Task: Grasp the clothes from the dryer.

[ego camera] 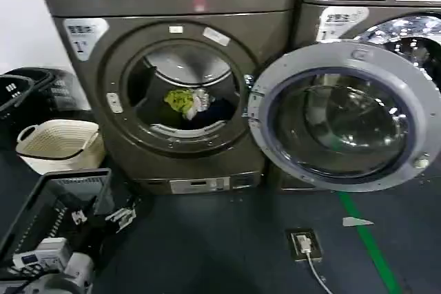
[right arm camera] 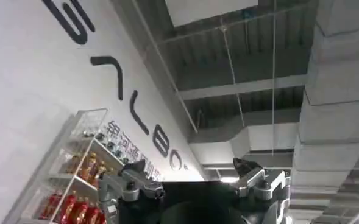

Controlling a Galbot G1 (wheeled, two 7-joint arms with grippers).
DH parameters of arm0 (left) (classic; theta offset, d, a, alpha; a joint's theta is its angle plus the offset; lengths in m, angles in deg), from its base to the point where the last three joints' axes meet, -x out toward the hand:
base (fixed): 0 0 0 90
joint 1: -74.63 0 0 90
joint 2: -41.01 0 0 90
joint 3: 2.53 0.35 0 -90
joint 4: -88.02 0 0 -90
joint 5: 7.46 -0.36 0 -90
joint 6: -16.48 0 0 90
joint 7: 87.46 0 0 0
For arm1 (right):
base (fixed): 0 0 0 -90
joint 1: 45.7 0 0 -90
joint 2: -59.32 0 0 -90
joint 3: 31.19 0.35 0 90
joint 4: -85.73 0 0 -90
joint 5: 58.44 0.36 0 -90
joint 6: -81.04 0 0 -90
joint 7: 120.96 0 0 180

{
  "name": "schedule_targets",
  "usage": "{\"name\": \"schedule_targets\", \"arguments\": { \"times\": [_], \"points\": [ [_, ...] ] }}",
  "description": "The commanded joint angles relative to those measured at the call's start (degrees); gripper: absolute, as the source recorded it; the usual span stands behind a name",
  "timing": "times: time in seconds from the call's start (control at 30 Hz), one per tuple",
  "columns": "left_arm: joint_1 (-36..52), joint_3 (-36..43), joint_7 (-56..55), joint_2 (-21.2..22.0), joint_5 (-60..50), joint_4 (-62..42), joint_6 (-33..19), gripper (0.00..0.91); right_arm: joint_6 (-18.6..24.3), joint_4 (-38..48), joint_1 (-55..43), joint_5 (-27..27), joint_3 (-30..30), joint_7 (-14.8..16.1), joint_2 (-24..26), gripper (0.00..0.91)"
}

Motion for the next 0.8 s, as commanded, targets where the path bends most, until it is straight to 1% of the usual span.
{"name": "schedule_targets", "arguments": {
  "times": [0.03,0.3,0.43,0.53,0.6,0.7,0.8],
  "points": [
    [-0.2,-0.2,0.1,0.1,-0.1,0.2,0.0,0.907,0.0,0.0,-0.1,0.0,-0.2,0.1,0.0,0.907],
    [-0.4,-0.3,0.6,0.2,-0.1,0.4,-0.1,0.907,0.0,0.0,-0.2,-0.1,-0.4,0.3,-0.2,0.907],
    [-0.6,-0.1,-0.8,0.3,0.6,0.4,1.1,0.907,-0.1,-0.1,-0.1,-0.1,-0.4,0.3,-0.3,0.907],
    [-0.6,-0.2,-0.7,-0.2,1.2,0.6,0.6,0.907,0.3,-0.3,0.1,0.1,-0.5,0.2,-0.3,0.907],
    [-0.4,-0.4,-0.4,-0.3,0.9,0.7,0.1,0.907,1.2,-0.5,0.1,0.6,-0.5,0.8,-0.3,0.907],
    [-0.5,-0.5,-0.2,-0.4,0.7,0.7,-0.2,0.907,1.0,-0.6,0.2,0.7,-0.3,1.6,-0.5,0.907],
    [-0.5,-0.4,0.2,-0.4,0.7,0.9,-0.4,0.907,1.3,-0.7,0.4,0.8,-0.3,1.7,-0.5,0.907]
  ]
}}
